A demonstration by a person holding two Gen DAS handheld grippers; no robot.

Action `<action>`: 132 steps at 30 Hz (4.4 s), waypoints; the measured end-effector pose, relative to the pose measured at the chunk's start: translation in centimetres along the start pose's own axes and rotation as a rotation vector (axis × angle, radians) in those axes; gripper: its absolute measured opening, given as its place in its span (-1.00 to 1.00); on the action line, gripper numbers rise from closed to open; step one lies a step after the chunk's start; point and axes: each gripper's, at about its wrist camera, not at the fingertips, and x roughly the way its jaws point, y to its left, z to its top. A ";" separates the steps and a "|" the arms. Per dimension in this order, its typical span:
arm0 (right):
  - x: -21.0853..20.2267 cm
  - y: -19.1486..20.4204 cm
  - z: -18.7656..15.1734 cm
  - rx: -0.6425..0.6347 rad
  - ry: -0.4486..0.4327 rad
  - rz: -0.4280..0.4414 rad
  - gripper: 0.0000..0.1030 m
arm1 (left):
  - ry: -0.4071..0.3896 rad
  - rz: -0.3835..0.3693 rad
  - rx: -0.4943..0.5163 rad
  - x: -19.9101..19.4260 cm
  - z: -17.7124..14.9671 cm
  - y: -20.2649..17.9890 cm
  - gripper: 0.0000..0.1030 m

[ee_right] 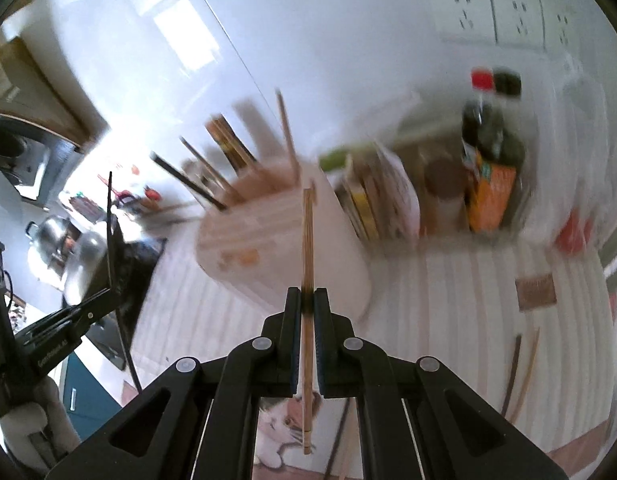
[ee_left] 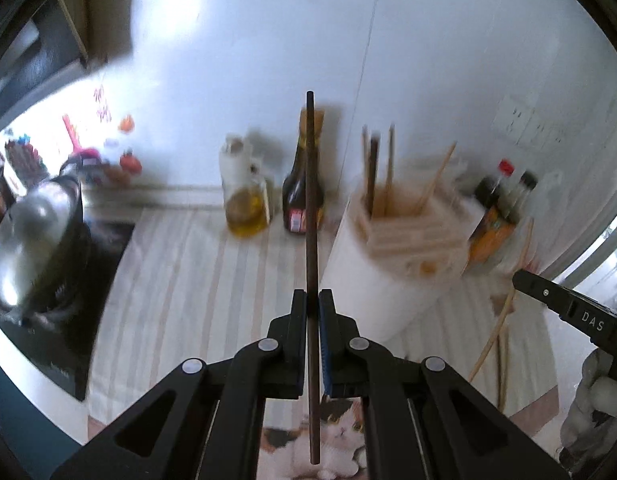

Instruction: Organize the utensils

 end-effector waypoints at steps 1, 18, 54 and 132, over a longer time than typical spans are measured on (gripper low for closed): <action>-0.5 0.2 0.6 -0.006 -0.020 0.004 -0.88 | -0.023 -0.003 -0.002 -0.6 0.8 -0.1 -0.93; -5.3 4.0 14.2 -0.112 -0.297 -0.025 -0.88 | -0.157 -0.069 0.034 -0.3 12.7 -4.7 -0.94; 2.2 -1.1 9.8 0.031 -0.316 0.017 -0.88 | -0.067 -0.067 0.045 9.4 10.7 -6.3 -0.93; 7.2 -25.8 -14.9 0.322 0.351 -0.410 -0.48 | 0.521 0.043 0.178 16.4 -16.9 -11.4 -0.36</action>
